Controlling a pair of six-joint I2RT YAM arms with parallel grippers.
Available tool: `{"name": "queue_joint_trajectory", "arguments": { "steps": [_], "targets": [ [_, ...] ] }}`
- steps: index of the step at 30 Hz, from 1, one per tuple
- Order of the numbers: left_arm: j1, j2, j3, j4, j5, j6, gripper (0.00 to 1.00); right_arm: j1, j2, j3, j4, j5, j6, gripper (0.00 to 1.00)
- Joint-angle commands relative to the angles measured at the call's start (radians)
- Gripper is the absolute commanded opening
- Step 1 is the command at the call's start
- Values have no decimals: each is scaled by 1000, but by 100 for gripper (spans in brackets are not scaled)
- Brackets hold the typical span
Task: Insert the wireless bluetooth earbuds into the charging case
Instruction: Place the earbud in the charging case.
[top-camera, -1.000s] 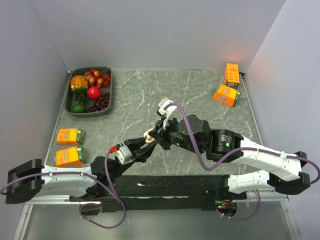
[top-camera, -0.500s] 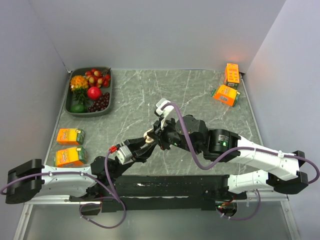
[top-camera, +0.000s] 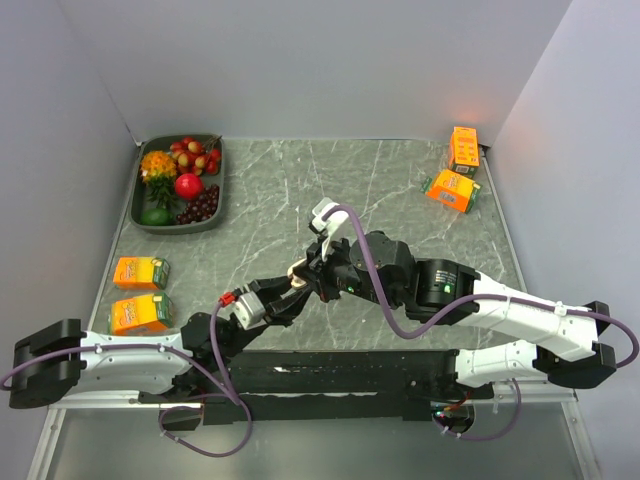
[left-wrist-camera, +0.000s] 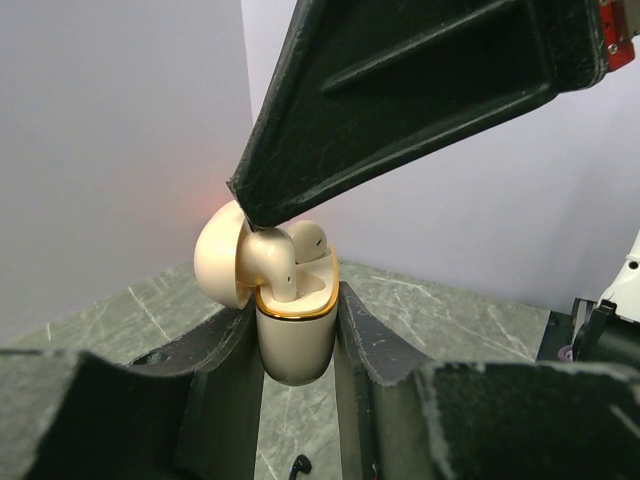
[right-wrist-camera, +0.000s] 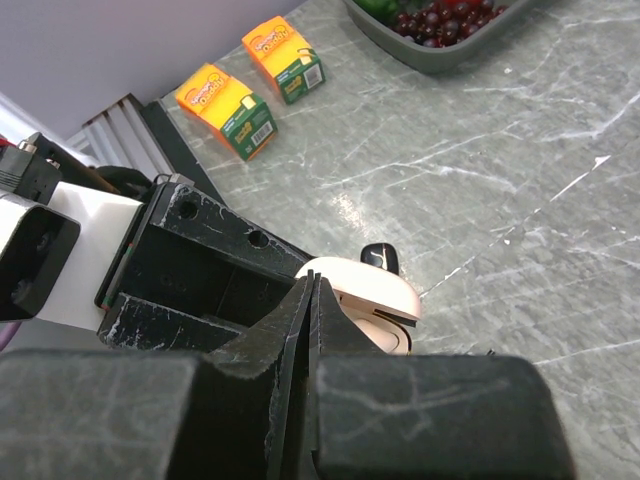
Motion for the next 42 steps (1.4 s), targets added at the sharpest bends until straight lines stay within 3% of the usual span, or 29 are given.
{"name": "queue_joint_trajectory", "arguments": {
  "steps": [1,14,18,24,31,33,42],
  "targets": [
    [1,-33,10,140,-9,11,1,2,-17,-29,-49,-38,18,5],
    [1,-56,-4,154,-49,31,1,4,-37,-12,-118,-32,29,9],
    [1,-63,-2,142,-49,34,1,6,-55,-12,-115,-20,34,27],
    [1,-56,-4,142,-37,21,1,7,-90,-15,-74,13,37,36],
    [3,-66,-11,114,30,-23,1,-13,-153,-50,40,121,-17,33],
    [3,-65,-11,91,55,-34,1,-62,-130,-17,6,68,-15,30],
    [1,-59,-16,74,67,-55,1,-70,-72,-22,30,16,-31,22]
  ]
}}
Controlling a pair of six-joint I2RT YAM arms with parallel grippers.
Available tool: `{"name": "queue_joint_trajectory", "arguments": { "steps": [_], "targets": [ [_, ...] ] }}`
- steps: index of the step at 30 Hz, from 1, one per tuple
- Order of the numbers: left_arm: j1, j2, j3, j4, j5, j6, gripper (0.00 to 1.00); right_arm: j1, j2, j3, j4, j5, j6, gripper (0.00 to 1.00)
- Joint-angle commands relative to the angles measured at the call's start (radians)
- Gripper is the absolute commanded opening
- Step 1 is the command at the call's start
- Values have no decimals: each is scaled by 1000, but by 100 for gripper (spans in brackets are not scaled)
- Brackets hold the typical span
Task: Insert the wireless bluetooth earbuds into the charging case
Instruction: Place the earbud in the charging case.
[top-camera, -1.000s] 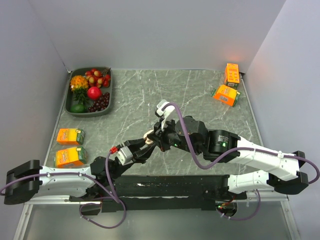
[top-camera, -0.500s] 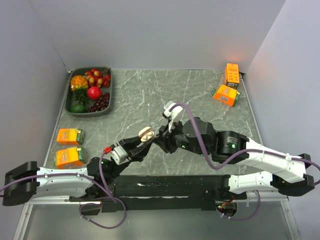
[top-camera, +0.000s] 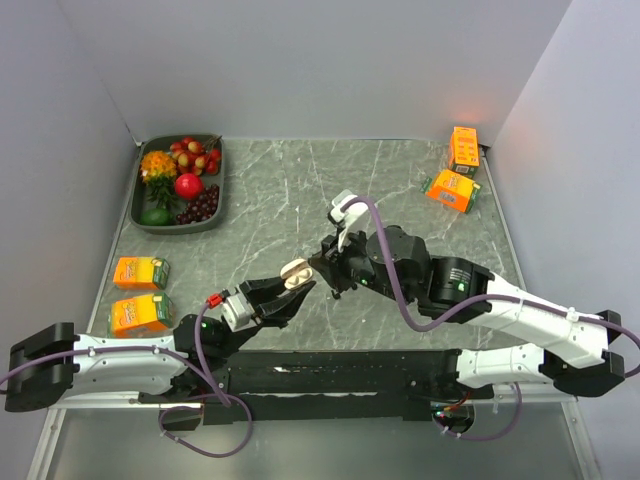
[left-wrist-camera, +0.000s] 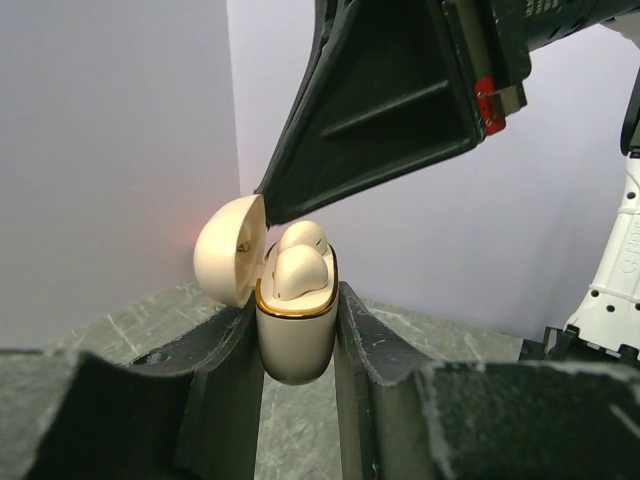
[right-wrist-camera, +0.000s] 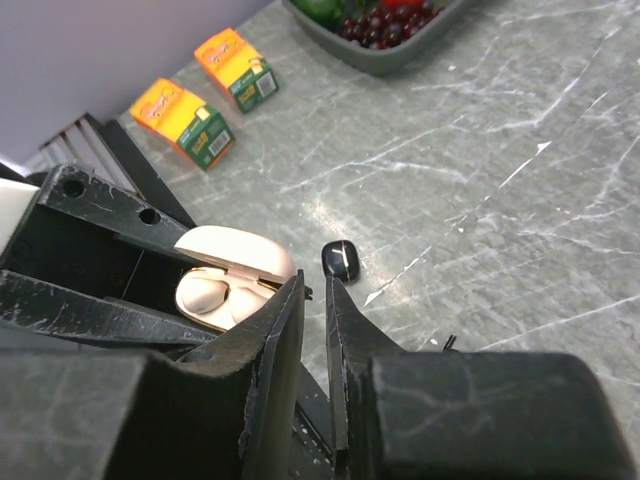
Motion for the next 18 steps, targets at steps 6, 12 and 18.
{"name": "queue_joint_trajectory", "arguments": {
  "steps": [6,12,18],
  "targets": [
    [3,3,4,47,22,-24,1,-3,-10,5,57,-53,-10,22],
    [3,2,1,34,20,-27,1,-9,-66,-4,58,60,-10,29],
    [1,2,-24,25,9,-50,1,-29,1,93,26,25,-59,37]
  ]
}}
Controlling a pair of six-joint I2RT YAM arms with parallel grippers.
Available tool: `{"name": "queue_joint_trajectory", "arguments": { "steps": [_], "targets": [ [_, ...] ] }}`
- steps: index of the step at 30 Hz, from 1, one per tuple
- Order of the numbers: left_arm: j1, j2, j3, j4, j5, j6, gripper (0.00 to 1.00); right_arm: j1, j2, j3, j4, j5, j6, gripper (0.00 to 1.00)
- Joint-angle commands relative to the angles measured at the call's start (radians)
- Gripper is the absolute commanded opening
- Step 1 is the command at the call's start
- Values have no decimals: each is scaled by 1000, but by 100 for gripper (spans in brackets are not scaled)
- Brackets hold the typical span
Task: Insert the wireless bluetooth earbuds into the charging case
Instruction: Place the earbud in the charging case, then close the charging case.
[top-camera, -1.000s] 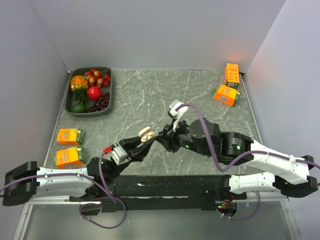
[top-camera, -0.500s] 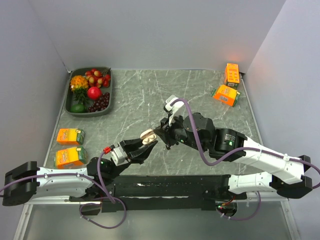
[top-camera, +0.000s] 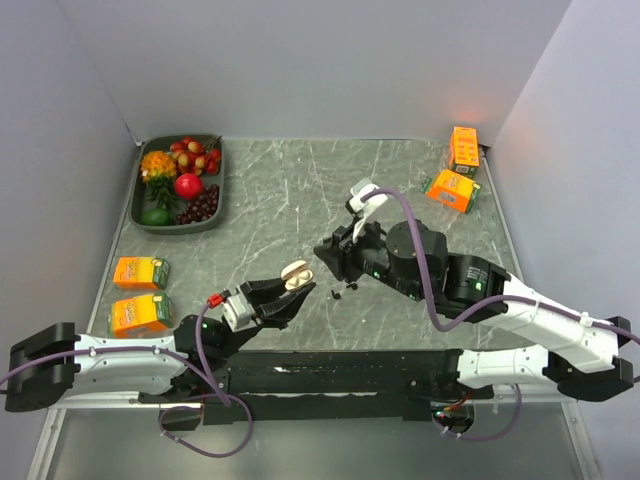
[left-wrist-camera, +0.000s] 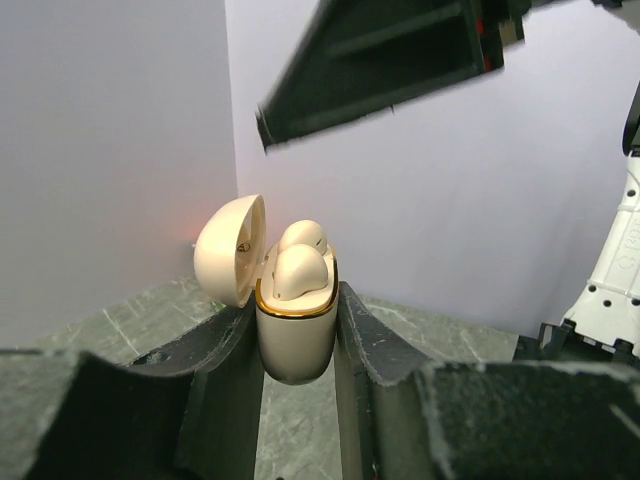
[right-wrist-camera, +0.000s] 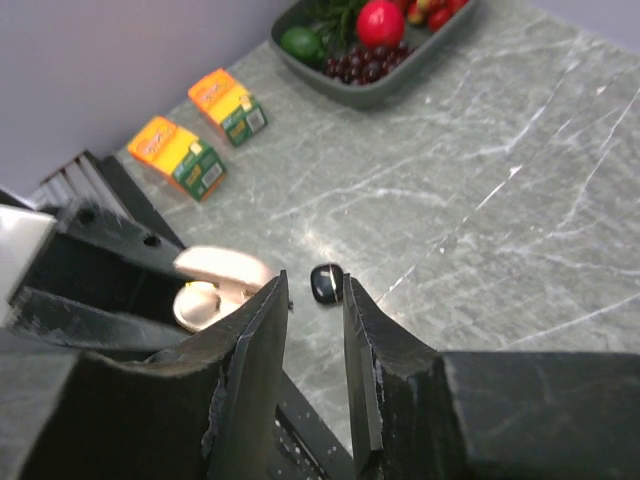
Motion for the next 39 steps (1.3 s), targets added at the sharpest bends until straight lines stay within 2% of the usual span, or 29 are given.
{"name": "queue_joint_trajectory", "arguments": {
  "steps": [1,5,13,25,39],
  "targets": [
    [1,2,-22,25,9,-41,1,-9,50,97,6,-6,-53,37],
    [3,7,-14,-2,11,-50,1,-20,136,175,-27,-49,-73,37],
    [1,15,-9,-7,5,-49,1,-21,237,191,-59,-113,-62,37],
    [1,21,-2,-8,-38,-37,1,-5,194,110,-54,-172,-7,35],
    [3,22,15,-11,-73,-24,1,38,130,51,-57,-142,24,35]
  ]
}}
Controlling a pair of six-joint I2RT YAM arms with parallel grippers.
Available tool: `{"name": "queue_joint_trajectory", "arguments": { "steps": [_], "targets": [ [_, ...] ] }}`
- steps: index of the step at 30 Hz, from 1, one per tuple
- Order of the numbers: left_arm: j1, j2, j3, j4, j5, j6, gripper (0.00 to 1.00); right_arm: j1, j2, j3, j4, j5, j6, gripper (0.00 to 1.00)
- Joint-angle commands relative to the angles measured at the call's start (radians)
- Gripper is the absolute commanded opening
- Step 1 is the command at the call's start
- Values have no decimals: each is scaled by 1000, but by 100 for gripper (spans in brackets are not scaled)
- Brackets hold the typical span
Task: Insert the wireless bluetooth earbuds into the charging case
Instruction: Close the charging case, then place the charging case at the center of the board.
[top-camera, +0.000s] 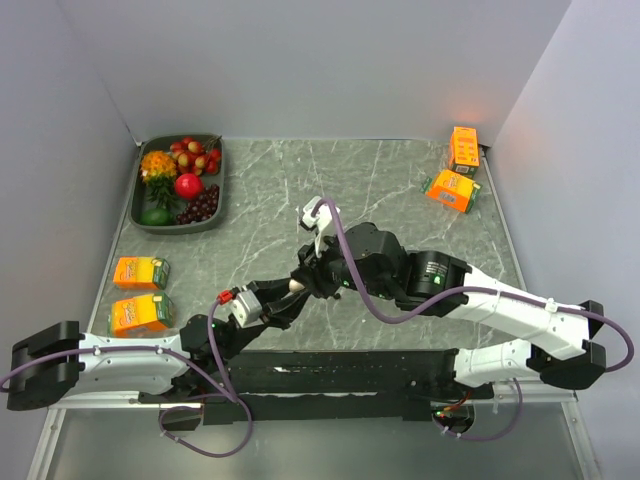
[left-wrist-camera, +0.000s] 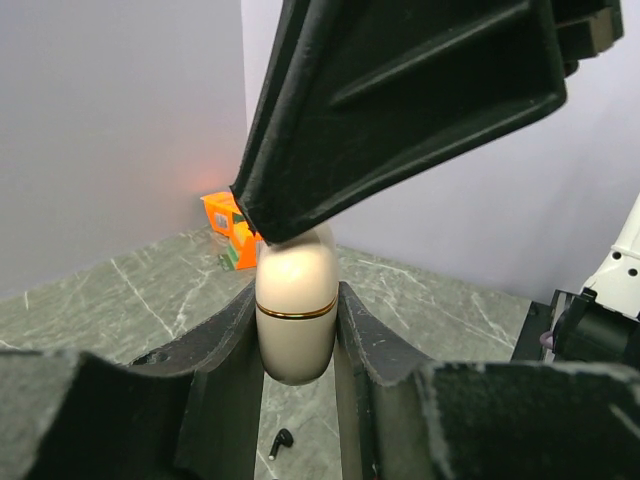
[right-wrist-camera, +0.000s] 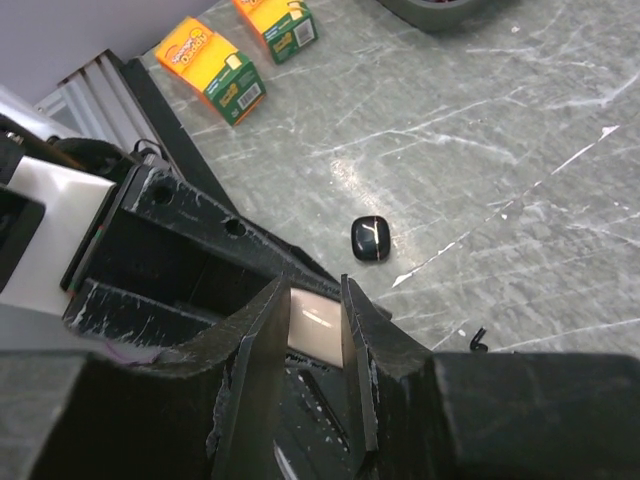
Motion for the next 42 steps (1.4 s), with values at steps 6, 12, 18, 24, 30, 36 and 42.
{"name": "queue_joint_trajectory", "arguments": {
  "steps": [6,12,18,24,30,36,42],
  "targets": [
    [1,0,40,33,-40,2,1,16,-81,-36,37,100,39,35],
    [113,-14,74,-117,-18,-221,1,0,-248,-152,145,274,65,37],
    [329,-13,121,-247,141,-514,1,-36,-314,-226,171,285,88,38],
    [548,59,283,-617,217,-813,1,-37,-357,-337,243,302,90,38],
    [788,401,529,-692,613,-925,1,-56,-389,-427,295,294,83,38],
    [857,780,793,-801,782,-917,1,-73,-430,-476,303,305,80,38],
    [903,1058,1026,-980,773,-868,1,-91,-464,-492,272,311,80,38]
  ]
}}
